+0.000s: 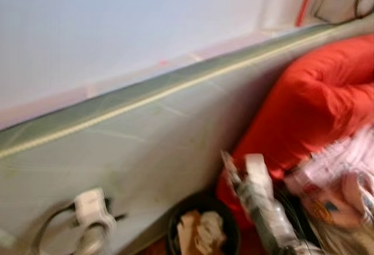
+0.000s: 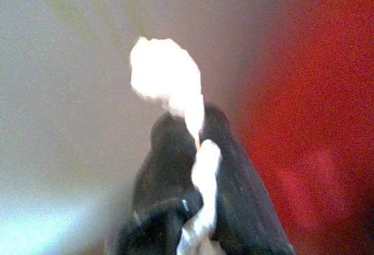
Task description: Clean up the room
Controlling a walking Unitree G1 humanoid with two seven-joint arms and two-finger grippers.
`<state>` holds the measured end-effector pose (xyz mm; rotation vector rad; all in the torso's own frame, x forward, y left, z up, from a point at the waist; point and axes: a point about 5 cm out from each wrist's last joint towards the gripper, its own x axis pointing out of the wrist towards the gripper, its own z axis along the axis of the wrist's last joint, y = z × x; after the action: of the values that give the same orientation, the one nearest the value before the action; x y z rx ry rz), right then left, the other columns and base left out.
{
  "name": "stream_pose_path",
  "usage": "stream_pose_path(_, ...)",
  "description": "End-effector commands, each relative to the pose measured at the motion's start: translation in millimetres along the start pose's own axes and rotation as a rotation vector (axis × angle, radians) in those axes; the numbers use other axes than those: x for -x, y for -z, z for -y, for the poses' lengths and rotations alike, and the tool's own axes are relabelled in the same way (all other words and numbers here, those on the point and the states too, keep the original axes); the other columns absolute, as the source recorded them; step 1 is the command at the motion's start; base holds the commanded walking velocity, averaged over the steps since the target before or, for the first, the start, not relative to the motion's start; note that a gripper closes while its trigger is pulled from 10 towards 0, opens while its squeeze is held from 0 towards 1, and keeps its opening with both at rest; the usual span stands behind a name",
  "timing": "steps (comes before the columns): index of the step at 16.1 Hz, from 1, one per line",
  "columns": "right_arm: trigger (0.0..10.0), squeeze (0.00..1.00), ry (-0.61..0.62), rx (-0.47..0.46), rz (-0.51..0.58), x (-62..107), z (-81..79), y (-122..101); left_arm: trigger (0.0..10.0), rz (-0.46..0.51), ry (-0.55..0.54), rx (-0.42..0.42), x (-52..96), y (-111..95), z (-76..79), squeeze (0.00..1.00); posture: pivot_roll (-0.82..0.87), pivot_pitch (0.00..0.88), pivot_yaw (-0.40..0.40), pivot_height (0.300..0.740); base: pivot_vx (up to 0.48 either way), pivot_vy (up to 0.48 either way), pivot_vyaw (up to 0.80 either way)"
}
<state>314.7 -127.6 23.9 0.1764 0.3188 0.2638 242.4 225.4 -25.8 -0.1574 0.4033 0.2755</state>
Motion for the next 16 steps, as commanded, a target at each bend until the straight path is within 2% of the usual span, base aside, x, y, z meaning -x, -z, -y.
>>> stream_pose_path(1, 10.0, 0.0, 0.031, -0.068, -0.08, 13.6, 9.3, 26, 10.0, -0.028, -0.017, -0.014, 5.2, 8, -9.1, 0.0, 0.17, 0.0, -0.042, 0.714, 0.0, 0.0, 0.0)
stream_pose_path(2, 10.0, 0.0, -0.005, -0.072, -0.061, 8.5, 4.5, 18, 10.0, -0.081, -0.015, -0.027, 11.9, 21, -11.2, 0.0, 0.17, 0.0, -0.039, 0.714, 0.0, 0.0, 0.0)
stream_pose_path(5, 10.0, 0.0, -0.048, -0.033, -0.078, 1.9, -4.0, 12, 10.0, -0.136, -0.021, -0.033, 24.4, 40, -15.6, 0.0, 0.19, 0.0, -0.054, 0.714, 0.0, 0.0, 0.0)
stream_pose_path(8, 10.0, 0.0, 0.038, 0.023, -0.121, 5.7, 3.8, 19, 10.0, -0.193, 0.005, -0.038, 34.0, 54, -18.0, 0.0, 0.21, 0.0, -0.058, 0.714, 0.0, 0.0, 0.0)
stream_pose_path(9, 10.0, 0.0, 0.053, 0.0, -0.114, 5.8, 5.2, 19, 10.0, -0.223, 0.007, -0.083, 39.9, 61, -22.4, 0.0, 0.21, 0.0, -0.051, 0.714, 0.0, 0.0, 0.0)
stream_pose_path(13, 10.0, 0.0, 0.05, 0.0, -0.112, 6.3, 2.0, 21, 10.0, -0.234, 0.006, -0.095, 42.9, 64, -25.9, 0.0, 0.21, 0.018, -0.049, 0.714, 0.0, 0.0, 0.0)
stream_pose_path(16, 10.0, 0.0, 0.067, 0.021, -0.161, 7.0, 0.8, 27, 10.0, -0.238, 0.027, -0.107, 39.3, 61, -21.2, 0.0, 0.2, 0.018, -0.041, 0.704, 0.0, 0.0, 0.0)
